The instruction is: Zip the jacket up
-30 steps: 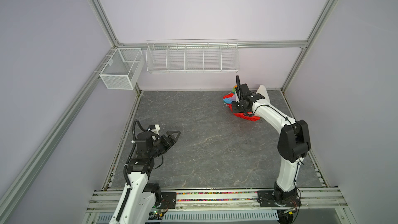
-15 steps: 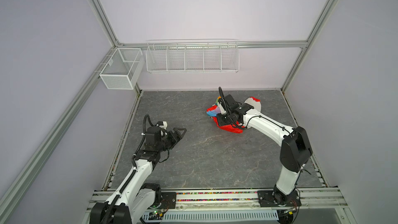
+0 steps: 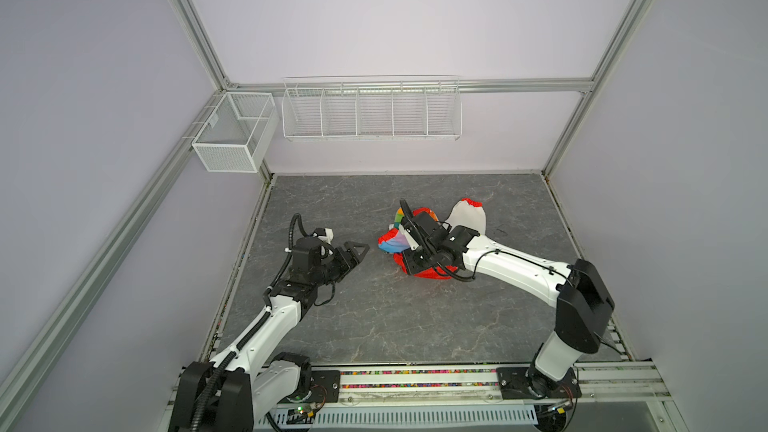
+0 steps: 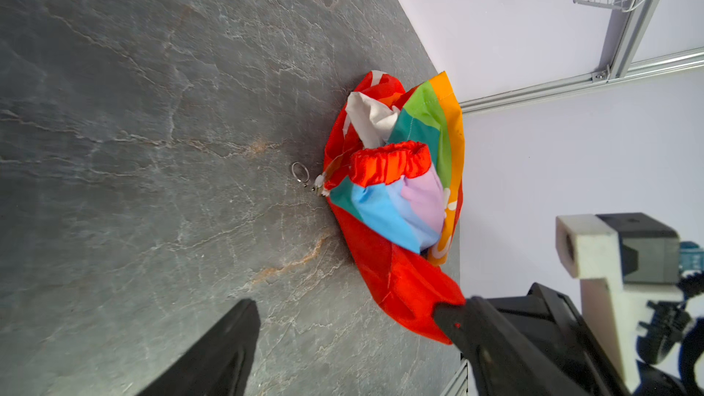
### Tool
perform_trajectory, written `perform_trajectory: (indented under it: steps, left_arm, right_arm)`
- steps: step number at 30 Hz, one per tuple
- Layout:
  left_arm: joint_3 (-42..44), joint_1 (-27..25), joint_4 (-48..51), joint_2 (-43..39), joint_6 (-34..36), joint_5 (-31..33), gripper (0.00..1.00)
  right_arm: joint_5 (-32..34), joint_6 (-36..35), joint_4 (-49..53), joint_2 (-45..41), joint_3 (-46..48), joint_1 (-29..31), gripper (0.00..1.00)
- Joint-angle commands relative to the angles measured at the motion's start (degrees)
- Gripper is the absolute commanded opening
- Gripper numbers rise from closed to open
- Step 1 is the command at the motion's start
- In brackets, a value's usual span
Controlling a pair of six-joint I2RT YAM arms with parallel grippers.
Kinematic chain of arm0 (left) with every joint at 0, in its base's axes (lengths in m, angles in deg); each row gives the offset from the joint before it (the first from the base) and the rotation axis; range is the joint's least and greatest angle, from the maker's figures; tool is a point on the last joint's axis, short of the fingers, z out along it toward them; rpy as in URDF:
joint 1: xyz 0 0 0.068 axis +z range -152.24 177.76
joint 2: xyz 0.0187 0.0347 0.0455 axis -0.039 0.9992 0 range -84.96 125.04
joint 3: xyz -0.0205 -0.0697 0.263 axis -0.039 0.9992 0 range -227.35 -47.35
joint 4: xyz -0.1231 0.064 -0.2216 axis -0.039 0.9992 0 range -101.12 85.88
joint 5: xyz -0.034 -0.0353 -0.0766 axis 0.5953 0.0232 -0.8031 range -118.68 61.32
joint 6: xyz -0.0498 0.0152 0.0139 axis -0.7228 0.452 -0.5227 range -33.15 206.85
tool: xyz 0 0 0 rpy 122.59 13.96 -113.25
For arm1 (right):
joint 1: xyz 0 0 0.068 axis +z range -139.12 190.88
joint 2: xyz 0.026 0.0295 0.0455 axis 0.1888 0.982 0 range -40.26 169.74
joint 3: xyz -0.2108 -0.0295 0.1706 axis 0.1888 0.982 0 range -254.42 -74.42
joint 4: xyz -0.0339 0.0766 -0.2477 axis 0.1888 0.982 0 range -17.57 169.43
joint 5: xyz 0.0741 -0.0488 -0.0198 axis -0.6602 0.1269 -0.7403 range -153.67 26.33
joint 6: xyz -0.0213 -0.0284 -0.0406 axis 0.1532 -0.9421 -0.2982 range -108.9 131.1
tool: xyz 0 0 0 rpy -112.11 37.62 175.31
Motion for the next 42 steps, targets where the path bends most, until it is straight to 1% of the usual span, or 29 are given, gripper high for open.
perform_trajectory:
  steps: [1,6,13,15,17,19,21,24,26,31,35,38,42]
  left_arm:
    - [-1.8,-1.1,-2.3,1.2,-0.1,1.6,0.84]
    - [-1.1,-2.0,-3.0,1.5,-0.4,2.5,0.84]
    - [0.2,-2.0,-2.8,1.2,-0.1,3.0,0.84]
    - [0.4,-2.0,-2.9,1.2,-0.2,3.0,0.83]
    - [0.6,-2.0,-2.6,1.1,-0.1,3.1,0.83]
    - [0.7,-2.0,-1.9,1.1,0.4,3.1,0.83]
    - [0.7,-2.0,-0.8,0.7,1.1,3.5,0.83]
    - [1.2,-2.0,0.3,0.1,1.6,4.0,0.84]
    - [1.9,-2.0,0.4,-0.4,1.6,4.3,0.85]
    - [4.0,-2.4,0.4,-1.5,1.2,4.4,0.88]
    - [6.4,-3.7,-0.3,-2.7,0.4,4.9,0.91]
    - [8.2,-5.0,-2.0,-2.7,-0.7,5.2,0.92]
    - [9.7,-6.8,-5.1,-1.7,-2.5,5.6,0.92]
  right_arm:
    - [0.1,2.1,-1.8,-2.8,2.5,1.8,0.07]
    - [1.4,2.9,-2.8,-4.2,5.0,5.4,0.07]
    - [0.5,3.7,-4.5,-4.7,6.3,9.6,0.07]
    - [0.4,3.7,-4.4,-4.4,6.2,10.3,0.08]
    - [0.6,3.9,-3.9,-4.1,6.1,10.5,0.14]
    - [0.7,4.0,-3.5,-4.5,6.1,10.5,0.23]
    - [0.8,3.9,-3.3,-5.5,6.1,10.5,0.33]
    - [1.9,3.7,-2.8,-7.5,5.9,10.4,0.55]
    - [3.2,3.5,-2.0,-8.9,5.6,10.1,0.66]
    - [7.8,3.4,0.1,-11.6,5.3,8.0,0.84]
    - [9.8,3.2,2.8,-10.5,3.9,4.5,0.91]
    - [8.5,2.6,3.7,-8.2,2.6,1.7,0.93]
    - [8.1,1.2,4.1,-4.6,0.3,0.1,0.94]
